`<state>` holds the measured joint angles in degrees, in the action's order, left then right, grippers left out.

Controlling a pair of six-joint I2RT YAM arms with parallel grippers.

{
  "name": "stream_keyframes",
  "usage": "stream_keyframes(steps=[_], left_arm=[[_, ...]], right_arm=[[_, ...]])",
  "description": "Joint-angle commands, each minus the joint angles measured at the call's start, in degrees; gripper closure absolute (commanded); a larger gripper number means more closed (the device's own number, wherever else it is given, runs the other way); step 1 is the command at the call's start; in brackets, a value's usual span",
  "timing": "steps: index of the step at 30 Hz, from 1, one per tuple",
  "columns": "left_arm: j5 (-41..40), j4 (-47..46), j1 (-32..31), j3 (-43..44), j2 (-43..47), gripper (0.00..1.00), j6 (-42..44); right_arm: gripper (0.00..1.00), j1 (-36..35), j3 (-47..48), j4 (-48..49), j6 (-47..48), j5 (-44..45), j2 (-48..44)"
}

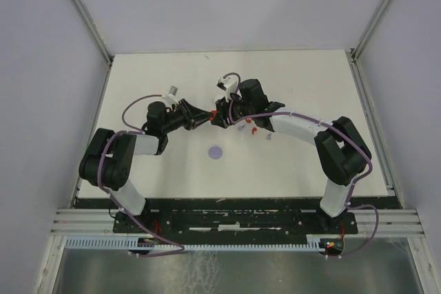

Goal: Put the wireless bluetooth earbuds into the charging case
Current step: Pick up the charging case at the center of the board.

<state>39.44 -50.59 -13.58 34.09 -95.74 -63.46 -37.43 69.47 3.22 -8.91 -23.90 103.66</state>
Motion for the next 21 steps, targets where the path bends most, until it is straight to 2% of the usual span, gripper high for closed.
stream_keyframes(steps=[1, 2, 3, 5, 9, 14, 18, 21], left_arm=[[0.1, -1.5, -0.4, 1.9, 0.0, 0.75, -0.4], [0.0, -1.5, -0.4, 1.9, 0.0, 0.80, -0.4], [-0.1, -1.6, -0.4, 1.8, 0.0, 0.83, -0.4], [-0.5, -1.5, -0.4, 1.6, 0.2, 0.87, -0.5], [-0.7, -1.2, -0.4, 1.6, 0.5, 0.91, -0.5], [-0.9, -1.0, -0.4, 1.6, 0.6, 0.93, -0.3], [-0.9, -1.0, -0.4, 1.7, 0.7, 0.96, -0.3], [-0.6, -1.1, -0.4, 1.9, 0.9, 0.97, -0.5]], right_arm=[[0.57, -0.2, -0.1, 1.8, 0.2, -1.0, -3.3], [0.51, -0.1, -0.1, 1.7, 0.1, -0.8, -3.5], [0.38, -0.1, -0.3, 1.7, 0.0, -0.5, -3.7], [0.18, -0.2, -1.1, 2.1, -0.3, 0.8, -5.0], [0.02, 0.4, -4.2, 3.7, -1.0, 4.9, -9.8], [0.00, 1.3, -5.8, 1.4, -2.5, 13.4, -15.6], [0.01, 1.4, -2.5, -6.0, -2.6, 18.8, -15.0], [0.01, 1.4, -1.7, -7.1, -2.4, 19.7, -13.5]])
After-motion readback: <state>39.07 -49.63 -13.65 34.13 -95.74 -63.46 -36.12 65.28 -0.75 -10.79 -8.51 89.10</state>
